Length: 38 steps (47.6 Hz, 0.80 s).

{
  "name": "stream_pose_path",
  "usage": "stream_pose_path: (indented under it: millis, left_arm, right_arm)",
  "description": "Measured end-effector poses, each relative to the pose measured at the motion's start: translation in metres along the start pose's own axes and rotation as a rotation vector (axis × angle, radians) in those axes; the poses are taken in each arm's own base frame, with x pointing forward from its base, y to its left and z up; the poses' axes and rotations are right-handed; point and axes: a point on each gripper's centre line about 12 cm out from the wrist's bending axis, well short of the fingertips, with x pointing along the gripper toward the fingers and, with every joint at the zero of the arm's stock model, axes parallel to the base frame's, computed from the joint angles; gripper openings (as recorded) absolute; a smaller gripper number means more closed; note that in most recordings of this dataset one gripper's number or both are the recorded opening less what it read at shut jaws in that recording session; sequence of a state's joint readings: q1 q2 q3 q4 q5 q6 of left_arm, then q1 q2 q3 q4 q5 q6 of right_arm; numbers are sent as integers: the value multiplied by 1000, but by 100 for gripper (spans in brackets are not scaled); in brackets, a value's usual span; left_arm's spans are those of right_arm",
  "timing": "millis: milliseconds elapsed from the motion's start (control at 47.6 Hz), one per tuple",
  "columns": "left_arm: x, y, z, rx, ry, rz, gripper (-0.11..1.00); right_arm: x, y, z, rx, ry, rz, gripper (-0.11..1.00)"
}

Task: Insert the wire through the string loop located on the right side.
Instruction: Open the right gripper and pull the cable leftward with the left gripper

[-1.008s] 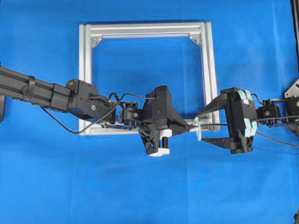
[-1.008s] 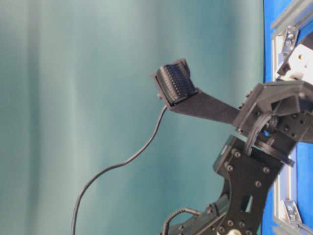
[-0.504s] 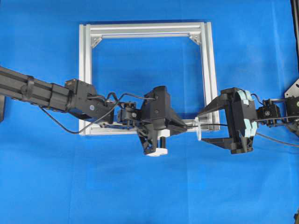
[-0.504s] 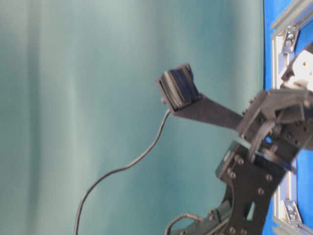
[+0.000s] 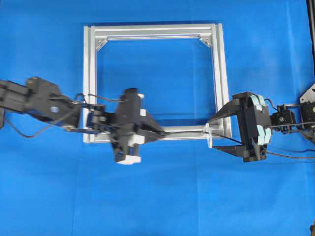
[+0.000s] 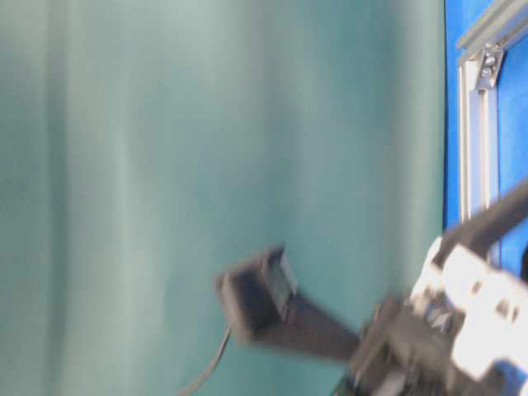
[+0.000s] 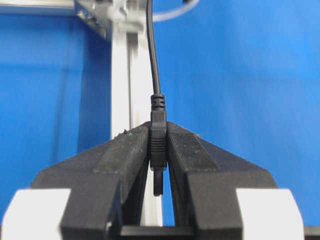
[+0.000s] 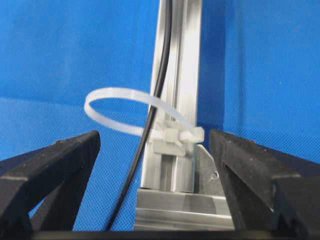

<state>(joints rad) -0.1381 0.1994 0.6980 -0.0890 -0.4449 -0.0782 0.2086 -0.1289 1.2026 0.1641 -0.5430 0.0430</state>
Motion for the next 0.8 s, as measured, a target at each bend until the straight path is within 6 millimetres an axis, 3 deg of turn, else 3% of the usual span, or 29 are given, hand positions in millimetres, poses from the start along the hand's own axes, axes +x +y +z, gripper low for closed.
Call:
stream_pose_path:
  millis: [315,798]
  left_arm:
    - [-70,6,-36,-10,3,0,8]
    - [-141,11,-90,11,35,-16,8]
  right_arm:
    - [0,1,0,-4,5,2,92]
    - [0,0,-1,-2,14,1,92]
